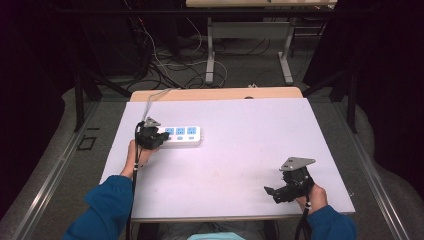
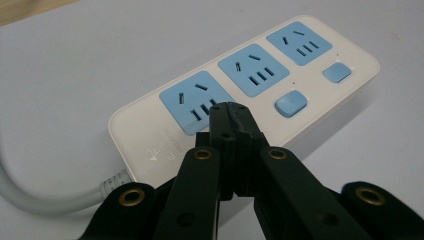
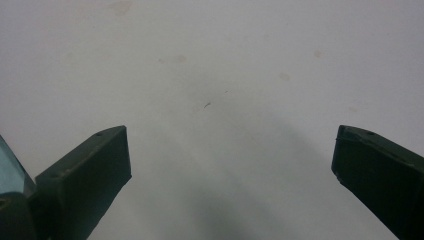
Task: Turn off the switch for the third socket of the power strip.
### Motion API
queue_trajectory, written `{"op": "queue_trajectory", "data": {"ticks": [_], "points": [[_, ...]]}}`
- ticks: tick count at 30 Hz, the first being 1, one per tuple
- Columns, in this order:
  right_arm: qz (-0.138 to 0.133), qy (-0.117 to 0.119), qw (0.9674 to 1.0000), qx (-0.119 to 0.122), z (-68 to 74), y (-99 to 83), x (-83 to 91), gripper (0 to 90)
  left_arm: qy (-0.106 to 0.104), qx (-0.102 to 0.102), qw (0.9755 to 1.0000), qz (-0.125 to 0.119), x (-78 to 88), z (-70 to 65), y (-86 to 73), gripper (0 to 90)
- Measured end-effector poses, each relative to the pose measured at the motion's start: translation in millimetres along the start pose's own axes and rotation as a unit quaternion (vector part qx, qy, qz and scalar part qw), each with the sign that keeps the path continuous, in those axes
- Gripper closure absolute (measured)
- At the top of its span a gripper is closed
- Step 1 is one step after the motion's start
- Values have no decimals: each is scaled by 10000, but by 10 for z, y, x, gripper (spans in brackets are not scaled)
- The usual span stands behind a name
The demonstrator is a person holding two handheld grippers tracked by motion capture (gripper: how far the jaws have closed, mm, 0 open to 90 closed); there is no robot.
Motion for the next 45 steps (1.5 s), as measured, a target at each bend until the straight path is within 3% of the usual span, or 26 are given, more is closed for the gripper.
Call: {"op": "queue_trajectory", "data": {"ticks": [45], "points": [[18,9,10000,-31,2,-4,0,19,51,-66,10000,-6,-5,-13,-8,900]]}}
Point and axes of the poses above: each handheld gripper's, and its own axes: x roughly backward along the jaws, y roughly out of its top, z roughly to its left, the point moved 10 cm from there along -x, roughly forward along the jaws
